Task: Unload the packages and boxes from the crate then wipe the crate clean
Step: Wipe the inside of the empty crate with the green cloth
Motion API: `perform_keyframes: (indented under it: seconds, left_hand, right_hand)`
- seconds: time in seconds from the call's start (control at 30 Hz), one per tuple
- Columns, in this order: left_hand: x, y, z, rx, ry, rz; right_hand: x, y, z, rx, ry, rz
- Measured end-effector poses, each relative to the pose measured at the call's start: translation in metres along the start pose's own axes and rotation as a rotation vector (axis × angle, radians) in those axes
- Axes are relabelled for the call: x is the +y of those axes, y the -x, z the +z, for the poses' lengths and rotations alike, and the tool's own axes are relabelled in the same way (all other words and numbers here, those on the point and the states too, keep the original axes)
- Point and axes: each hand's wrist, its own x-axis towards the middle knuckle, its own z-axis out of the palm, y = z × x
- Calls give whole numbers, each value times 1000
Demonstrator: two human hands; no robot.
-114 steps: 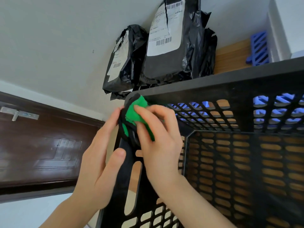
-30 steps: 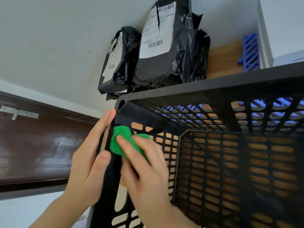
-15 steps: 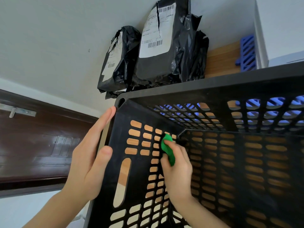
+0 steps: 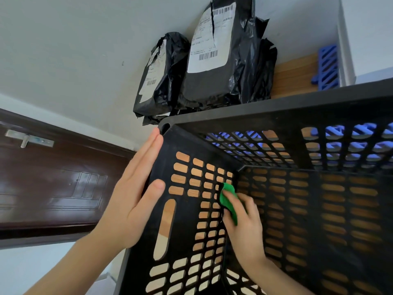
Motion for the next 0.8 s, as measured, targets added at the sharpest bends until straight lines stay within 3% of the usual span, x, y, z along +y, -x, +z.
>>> perform_keyframes:
  seconds: [0.17,0.33,0.4,0.47,0.6,0.67,0.8]
  left_hand:
    - [1,-1,0,-62,13,-13]
    - [1,-3,-1,-78,20,11]
    - [2,-3,-2,-78,23,-1]
    - [3,-2,-2,-72,14,-5]
    - [6,-2,-2,-72,8,-37]
    - [7,-2,-1,-67,6,-36]
    - [6,-2,-1,-69,2,-26]
  right_hand:
    - [-47,-9,-7,-31,-266,89]
    - [-114,9,-22,-26,-322,-317]
    - [-110,14,-19,-44,-252,-479]
    - [-80,15,-13,-64,-171,-528]
    - [-9,14,-8,-73,-51,-87]
    - [0,12,-6,-94,-17,7]
    - [-36,9,-10,-100,-210,91]
